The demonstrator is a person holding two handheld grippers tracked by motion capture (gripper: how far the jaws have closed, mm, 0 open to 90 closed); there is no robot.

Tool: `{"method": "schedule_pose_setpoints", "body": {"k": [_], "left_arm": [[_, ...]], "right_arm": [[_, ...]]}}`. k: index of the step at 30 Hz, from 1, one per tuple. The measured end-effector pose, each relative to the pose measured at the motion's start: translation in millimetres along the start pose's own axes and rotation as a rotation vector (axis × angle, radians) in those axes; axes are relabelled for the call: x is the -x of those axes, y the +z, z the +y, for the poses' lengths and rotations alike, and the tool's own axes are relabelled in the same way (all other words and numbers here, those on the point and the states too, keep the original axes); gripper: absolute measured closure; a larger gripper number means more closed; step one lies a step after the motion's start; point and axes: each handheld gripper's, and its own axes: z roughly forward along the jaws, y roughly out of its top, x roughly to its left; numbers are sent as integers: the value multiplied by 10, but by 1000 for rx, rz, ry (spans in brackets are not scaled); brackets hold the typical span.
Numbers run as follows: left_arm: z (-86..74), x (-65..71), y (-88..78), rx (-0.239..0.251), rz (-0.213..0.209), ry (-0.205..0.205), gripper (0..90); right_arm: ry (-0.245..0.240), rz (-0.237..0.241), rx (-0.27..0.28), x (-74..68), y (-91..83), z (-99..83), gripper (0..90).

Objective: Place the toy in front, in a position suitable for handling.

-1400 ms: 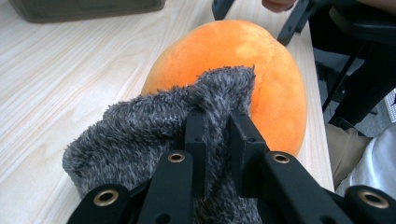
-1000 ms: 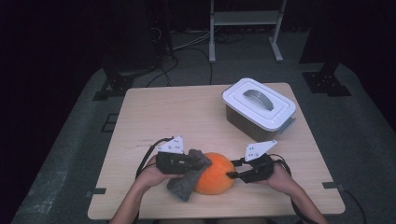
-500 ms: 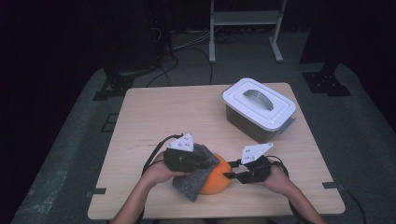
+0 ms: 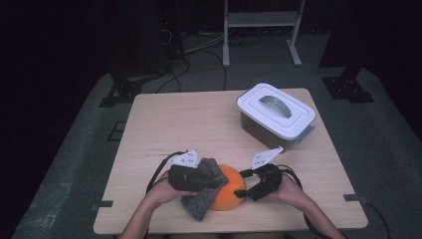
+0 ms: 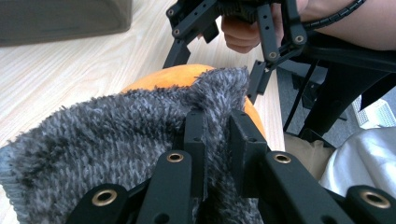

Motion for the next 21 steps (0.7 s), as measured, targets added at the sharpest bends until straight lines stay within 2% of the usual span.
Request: {"method": "schedule_pose_setpoints", "body": {"k": [1, 2, 4, 5, 6, 7, 10, 11, 12, 14, 15, 17, 18, 21], "left_arm": [[-1, -2, -7, 5, -10, -6, 781], [-1, -2, -12, 11, -14, -12, 781], [11, -6, -38, 23, -16, -10, 781], [11, -6, -38, 23, -16, -10, 782], [53, -6, -80, 43, -7, -9, 783], [86, -12, -109, 47, 3, -1, 783], [208, -29, -193, 67, 43, 11, 784], [208, -29, -193, 67, 43, 11, 783], [287, -48, -227, 61, 73, 28, 784], [329, -74, -219, 27, 119, 49, 783], [325, -100, -205, 4, 134, 49, 783], [302, -130, -185, -6, 133, 40, 783], [232, -173, -135, -9, 126, 16, 783], [145, -170, -80, 8, 107, -14, 784]], "right_arm": [[7, 10, -1, 4, 2, -3, 327], [-8, 5, 0, -5, -3, -8, 392], [-67, -10, 9, -44, -28, -6, 493], [-67, -10, 9, -44, -28, -6, 493], [-146, -70, 8, -100, -69, 32, 548], [-167, -90, 9, -116, -81, 52, 553], [-301, -165, 12, -192, -146, 146, 559], [-327, -173, 22, -210, -177, 184, 559], [-348, -186, 34, -226, -203, 215, 559], [-386, -214, 30, -231, -221, 255, 558], [-391, -221, 22, -228, -216, 256, 556], [-379, -216, 22, -196, -195, 233, 536], [-365, -213, 22, -175, -181, 210, 505], [-272, -178, 32, -106, -153, 136, 355]]}}
